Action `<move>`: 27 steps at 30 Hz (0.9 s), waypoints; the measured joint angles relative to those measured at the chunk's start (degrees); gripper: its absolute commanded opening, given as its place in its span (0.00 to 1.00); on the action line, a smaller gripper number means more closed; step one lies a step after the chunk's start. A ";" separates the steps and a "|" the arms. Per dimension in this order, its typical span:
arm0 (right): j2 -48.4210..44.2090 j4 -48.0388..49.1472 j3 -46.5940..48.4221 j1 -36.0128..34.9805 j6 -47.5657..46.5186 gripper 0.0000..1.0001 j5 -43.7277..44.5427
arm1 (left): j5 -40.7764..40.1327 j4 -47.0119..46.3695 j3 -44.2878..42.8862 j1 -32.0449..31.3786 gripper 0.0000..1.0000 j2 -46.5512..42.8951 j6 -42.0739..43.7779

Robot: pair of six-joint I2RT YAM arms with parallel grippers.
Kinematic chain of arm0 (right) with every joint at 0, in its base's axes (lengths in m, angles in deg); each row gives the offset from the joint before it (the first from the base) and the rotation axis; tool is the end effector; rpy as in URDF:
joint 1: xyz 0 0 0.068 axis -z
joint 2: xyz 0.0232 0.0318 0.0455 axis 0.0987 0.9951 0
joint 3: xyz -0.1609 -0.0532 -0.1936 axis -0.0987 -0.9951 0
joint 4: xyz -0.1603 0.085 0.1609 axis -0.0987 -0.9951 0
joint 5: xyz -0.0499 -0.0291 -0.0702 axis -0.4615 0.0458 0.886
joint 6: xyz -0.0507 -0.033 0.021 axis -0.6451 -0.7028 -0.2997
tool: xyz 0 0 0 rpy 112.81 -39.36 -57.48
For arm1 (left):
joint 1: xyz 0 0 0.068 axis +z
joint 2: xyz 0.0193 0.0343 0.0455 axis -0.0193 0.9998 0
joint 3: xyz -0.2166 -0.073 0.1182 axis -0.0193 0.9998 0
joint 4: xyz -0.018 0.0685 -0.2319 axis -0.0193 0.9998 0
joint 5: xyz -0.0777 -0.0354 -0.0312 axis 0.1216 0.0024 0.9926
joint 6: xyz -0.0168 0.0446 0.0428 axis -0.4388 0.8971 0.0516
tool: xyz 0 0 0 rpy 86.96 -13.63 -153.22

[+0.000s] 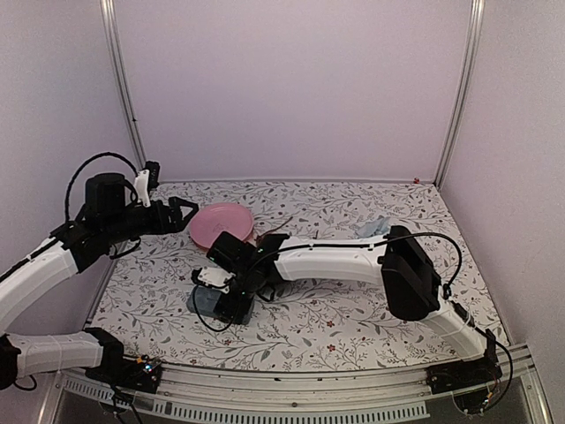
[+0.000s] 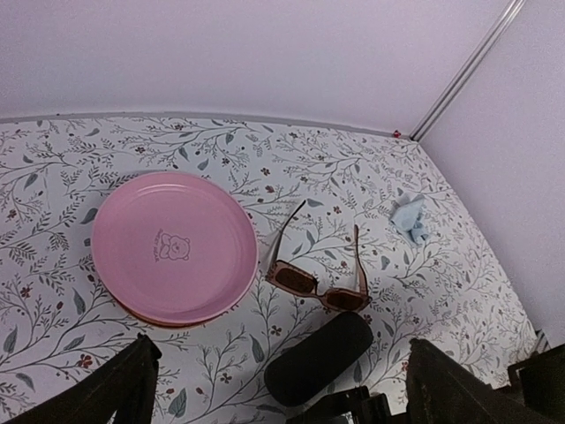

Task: Organize the sunglasses
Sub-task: Move the case with the sunglasses to the center of the board.

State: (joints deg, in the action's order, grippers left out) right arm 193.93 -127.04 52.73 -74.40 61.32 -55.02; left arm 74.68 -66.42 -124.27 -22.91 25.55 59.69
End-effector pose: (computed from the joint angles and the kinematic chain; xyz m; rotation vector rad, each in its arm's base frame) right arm 0.1804 0.4761 0.1364 -1.7191 2.0888 0.4625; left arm 0.2012 -0.0895 0.2871 0.0956 2.0063 -0.6759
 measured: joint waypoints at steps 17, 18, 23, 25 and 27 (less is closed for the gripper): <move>-31.89 16.90 -35.76 4.39 6.34 0.99 -0.02 | 0.22 -4.33 3.37 -4.24 0.99 7.02 2.56; -35.30 18.49 -39.47 5.66 7.78 0.99 -0.02 | -0.31 -4.79 3.37 -5.53 0.99 8.24 3.19; -46.95 24.15 -54.29 12.09 14.25 0.99 0.70 | -1.77 -6.84 3.34 -11.04 0.99 14.97 5.79; -49.22 24.98 -58.34 13.79 16.26 0.99 1.11 | -1.97 -7.41 3.21 -12.57 0.99 18.38 6.78; -51.23 25.70 -62.27 14.62 18.27 0.99 1.73 | -1.95 -7.58 2.58 -13.53 0.99 22.12 7.26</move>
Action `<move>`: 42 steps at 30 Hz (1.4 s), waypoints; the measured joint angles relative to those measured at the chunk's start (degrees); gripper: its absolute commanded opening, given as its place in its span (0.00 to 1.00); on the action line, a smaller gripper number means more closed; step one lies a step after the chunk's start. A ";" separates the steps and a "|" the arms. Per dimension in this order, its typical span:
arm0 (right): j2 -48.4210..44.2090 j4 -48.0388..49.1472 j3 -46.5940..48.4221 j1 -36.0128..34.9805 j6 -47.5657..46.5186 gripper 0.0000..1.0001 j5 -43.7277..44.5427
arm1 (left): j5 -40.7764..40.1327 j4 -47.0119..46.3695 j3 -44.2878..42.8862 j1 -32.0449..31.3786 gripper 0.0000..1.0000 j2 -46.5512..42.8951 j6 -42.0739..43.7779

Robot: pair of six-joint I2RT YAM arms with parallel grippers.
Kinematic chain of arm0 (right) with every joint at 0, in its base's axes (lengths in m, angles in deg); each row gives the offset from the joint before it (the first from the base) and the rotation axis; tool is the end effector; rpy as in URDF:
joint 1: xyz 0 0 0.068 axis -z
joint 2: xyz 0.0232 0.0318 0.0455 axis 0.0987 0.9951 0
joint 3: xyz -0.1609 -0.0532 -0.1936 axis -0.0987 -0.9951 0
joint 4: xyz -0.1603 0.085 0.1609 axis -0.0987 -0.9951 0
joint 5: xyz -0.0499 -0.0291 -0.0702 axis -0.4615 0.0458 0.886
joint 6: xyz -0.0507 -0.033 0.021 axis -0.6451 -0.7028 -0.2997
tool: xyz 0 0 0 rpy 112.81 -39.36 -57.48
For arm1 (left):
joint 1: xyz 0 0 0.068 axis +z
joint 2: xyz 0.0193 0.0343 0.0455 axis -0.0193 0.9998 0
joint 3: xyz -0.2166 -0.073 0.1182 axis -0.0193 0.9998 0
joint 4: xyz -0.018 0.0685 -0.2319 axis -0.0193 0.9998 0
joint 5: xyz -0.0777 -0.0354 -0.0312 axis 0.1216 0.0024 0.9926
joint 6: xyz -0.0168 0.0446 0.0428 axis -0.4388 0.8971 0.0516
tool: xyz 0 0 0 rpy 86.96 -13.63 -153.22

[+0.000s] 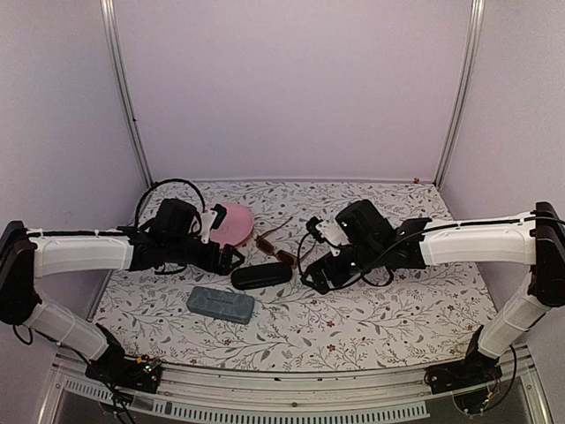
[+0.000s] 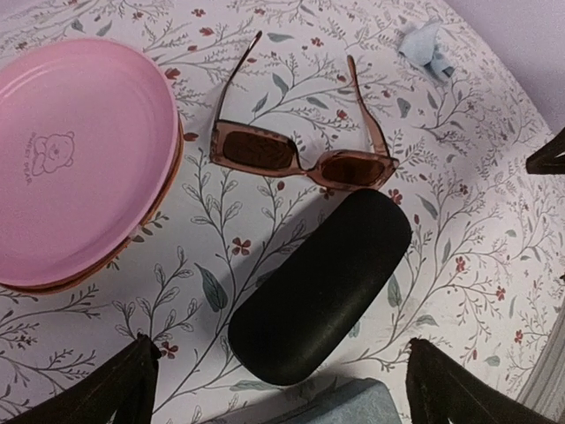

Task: Organize the sunglasses
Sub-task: Move the case with the sunglasses to the center of the board, then move the sunglasses case to the center of the board.

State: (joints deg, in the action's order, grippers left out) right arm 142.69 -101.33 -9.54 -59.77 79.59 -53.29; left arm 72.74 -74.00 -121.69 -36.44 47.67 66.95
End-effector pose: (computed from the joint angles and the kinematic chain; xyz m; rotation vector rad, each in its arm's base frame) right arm 0.1940 0.2734 0.2085 -0.9606 2.2595 0.5882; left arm 0.2202 -0.1643 0.1969 0.4699 2.2729 -0.6212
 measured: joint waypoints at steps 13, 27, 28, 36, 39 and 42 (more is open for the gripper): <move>-8.50 3.28 -9.35 0.52 5.99 0.99 0.68 | 1.01 -0.72 -12.59 -4.24 0.99 20.39 6.03; -12.92 3.85 -14.69 0.94 7.89 0.99 2.86 | 6.40 3.26 -18.47 -5.14 0.95 29.77 10.56; -12.92 3.87 -14.69 0.94 7.93 0.99 2.86 | 6.56 3.50 -18.45 -5.38 0.94 29.77 10.56; -12.70 3.87 -14.60 0.94 7.91 0.99 2.75 | 7.80 3.67 -17.68 -7.93 0.89 29.75 8.52; -12.39 3.87 -14.58 0.94 7.91 0.99 2.73 | 8.07 3.67 -16.96 -9.49 0.89 29.42 6.73; -12.35 3.87 -14.58 0.94 8.11 0.99 2.73 | 8.26 3.63 -16.68 -11.10 0.88 29.27 4.90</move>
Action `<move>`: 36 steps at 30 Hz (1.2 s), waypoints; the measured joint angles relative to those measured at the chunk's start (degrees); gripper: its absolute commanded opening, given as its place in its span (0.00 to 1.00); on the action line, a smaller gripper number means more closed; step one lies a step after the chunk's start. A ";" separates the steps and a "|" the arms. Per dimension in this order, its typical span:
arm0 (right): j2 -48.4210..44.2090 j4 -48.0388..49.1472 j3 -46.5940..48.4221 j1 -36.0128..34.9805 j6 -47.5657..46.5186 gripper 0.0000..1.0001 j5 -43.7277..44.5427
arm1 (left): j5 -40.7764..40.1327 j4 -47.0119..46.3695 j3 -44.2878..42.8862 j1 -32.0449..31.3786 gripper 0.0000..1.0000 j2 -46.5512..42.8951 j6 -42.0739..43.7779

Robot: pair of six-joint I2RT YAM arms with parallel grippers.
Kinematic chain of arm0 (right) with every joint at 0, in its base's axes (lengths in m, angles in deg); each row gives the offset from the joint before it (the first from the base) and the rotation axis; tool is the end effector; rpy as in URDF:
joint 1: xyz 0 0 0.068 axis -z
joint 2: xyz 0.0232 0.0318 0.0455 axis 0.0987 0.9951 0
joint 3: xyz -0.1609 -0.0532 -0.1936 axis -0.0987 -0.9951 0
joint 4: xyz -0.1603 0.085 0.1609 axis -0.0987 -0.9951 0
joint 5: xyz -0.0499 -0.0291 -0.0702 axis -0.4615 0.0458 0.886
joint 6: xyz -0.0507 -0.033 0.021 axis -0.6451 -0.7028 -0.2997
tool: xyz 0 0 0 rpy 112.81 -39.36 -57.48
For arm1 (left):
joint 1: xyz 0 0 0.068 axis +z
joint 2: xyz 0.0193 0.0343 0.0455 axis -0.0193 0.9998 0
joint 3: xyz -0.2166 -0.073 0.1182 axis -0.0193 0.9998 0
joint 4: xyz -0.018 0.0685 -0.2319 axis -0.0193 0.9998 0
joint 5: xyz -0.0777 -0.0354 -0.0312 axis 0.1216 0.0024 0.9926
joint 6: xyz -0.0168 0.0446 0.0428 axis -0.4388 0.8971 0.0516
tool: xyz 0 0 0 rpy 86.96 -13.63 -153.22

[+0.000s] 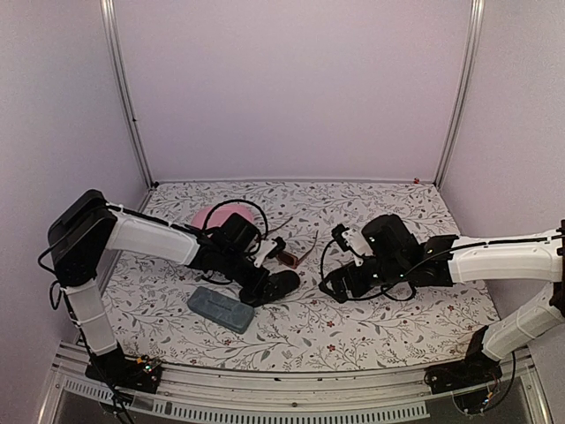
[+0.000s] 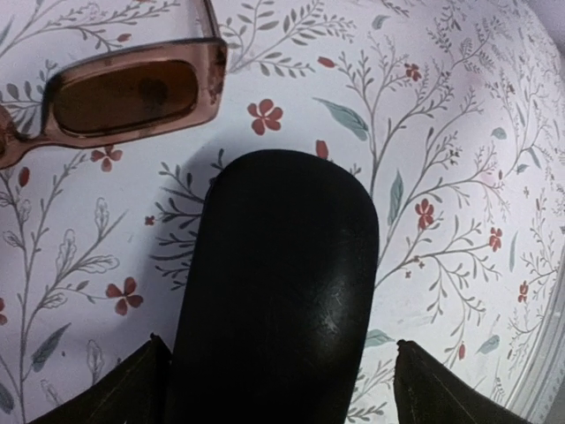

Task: Organize the sunglasses
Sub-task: Move the sunglasses case to the center of the board.

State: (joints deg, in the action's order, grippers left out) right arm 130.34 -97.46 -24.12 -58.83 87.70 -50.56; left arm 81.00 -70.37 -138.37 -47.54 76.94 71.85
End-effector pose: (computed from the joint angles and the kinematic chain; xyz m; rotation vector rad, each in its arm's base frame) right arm 0.1685 0.2261 0.1978 -0.7495 2.3121 0.6073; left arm 0.2320 -0.2637 0.1271 0.9211 2.4842 -0.7267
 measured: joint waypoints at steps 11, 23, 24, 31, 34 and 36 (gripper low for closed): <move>0.57 1.40 -0.63 0.00 5.95 0.99 -1.29 | -0.68 -0.48 0.09 -6.03 0.91 0.00 -7.85; -0.61 2.14 -4.74 0.00 13.11 0.99 -1.20 | -2.93 -1.11 3.93 -11.37 0.93 -3.98 -13.05; -0.74 2.38 -4.83 0.00 13.55 0.99 -1.22 | -2.91 -1.44 4.46 -11.74 0.94 -4.46 -13.25; -0.24 5.11 -6.19 -0.28 16.31 0.99 -1.95 | -0.17 -5.62 9.62 -12.66 0.94 -8.96 -14.38; 2.10 6.14 -5.79 -1.36 16.76 0.99 -2.16 | -0.15 -6.56 11.87 -12.68 0.95 -12.41 -14.49; 4.44 5.90 -4.66 -2.64 16.96 0.99 -2.14 | -0.55 -6.56 13.42 -12.68 0.97 -15.58 -14.51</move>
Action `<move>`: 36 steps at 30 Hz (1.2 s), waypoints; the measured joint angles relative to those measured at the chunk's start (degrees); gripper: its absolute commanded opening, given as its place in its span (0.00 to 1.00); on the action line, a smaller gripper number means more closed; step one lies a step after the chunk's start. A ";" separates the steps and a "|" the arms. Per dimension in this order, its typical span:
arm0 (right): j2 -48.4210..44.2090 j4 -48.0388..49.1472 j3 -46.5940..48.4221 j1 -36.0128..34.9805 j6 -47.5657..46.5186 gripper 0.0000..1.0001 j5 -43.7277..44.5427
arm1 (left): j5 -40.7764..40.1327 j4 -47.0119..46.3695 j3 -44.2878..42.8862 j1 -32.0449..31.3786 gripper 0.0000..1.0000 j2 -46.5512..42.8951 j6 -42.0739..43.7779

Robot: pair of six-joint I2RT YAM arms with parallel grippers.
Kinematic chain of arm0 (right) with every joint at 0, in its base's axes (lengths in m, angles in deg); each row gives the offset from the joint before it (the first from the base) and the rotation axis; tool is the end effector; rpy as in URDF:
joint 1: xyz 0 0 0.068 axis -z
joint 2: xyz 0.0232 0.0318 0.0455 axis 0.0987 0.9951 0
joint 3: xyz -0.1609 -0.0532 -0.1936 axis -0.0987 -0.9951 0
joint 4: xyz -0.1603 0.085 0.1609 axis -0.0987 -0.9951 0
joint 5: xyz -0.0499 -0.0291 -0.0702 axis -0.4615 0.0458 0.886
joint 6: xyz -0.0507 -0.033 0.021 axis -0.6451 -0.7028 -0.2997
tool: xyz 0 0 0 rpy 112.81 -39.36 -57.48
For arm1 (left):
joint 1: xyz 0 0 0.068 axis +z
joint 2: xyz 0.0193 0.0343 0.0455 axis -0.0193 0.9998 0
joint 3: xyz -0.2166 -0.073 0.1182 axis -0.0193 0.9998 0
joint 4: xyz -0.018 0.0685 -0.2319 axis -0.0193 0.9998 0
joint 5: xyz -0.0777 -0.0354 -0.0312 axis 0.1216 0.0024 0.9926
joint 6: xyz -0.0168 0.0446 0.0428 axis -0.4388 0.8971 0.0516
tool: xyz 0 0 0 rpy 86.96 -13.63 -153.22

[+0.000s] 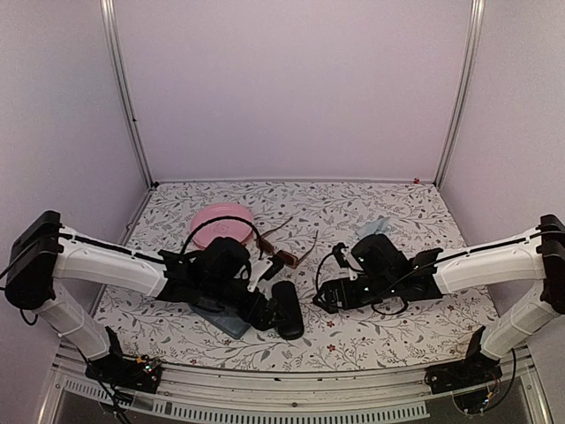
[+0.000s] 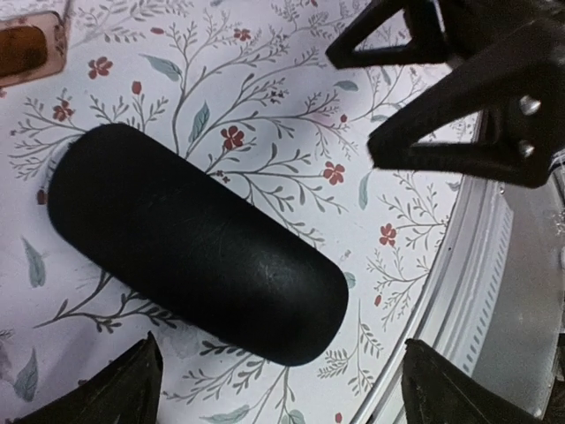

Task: Organize the sunglasses
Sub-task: Move the sunglasses case to the center of the board, then pick up the sunglasses case from the center of the board.

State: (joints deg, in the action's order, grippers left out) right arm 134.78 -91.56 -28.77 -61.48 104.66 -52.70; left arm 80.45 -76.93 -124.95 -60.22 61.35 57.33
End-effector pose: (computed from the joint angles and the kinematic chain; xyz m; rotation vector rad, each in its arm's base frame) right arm 0.1562 0.2345 0.1620 -0.4961 2.5034 0.7508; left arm 0.1444 -0.2671 0.1551 0.8873 2.4367 -0.9573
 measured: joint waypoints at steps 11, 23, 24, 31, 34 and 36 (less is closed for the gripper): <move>15.39 -6.01 17.57 -9.97 1.46 0.99 4.57 | -15.34 7.04 6.45 0.00 0.99 -24.39 -0.96; 31.15 -22.43 37.42 -13.88 5.33 0.97 11.82 | -22.64 10.29 9.33 0.63 0.99 -30.56 -0.83; 32.26 -23.67 38.60 -13.94 5.60 0.94 12.15 | -22.67 10.32 9.51 0.68 0.99 -30.58 -0.79; 36.28 -30.40 42.95 -14.82 6.91 0.75 15.72 | -22.32 9.99 10.03 0.81 0.99 -30.56 -0.35; 36.28 -31.74 42.95 -14.93 6.97 0.70 16.39 | -22.05 9.86 10.03 0.92 0.99 -30.49 -0.17; 36.28 -32.39 42.95 -15.02 6.91 0.64 16.79 | -22.03 9.57 10.03 0.96 0.99 -30.16 -0.11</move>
State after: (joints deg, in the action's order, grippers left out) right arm 171.06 -123.95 14.18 -76.49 111.57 -35.91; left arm 58.42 -67.36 -114.92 -59.26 31.19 57.22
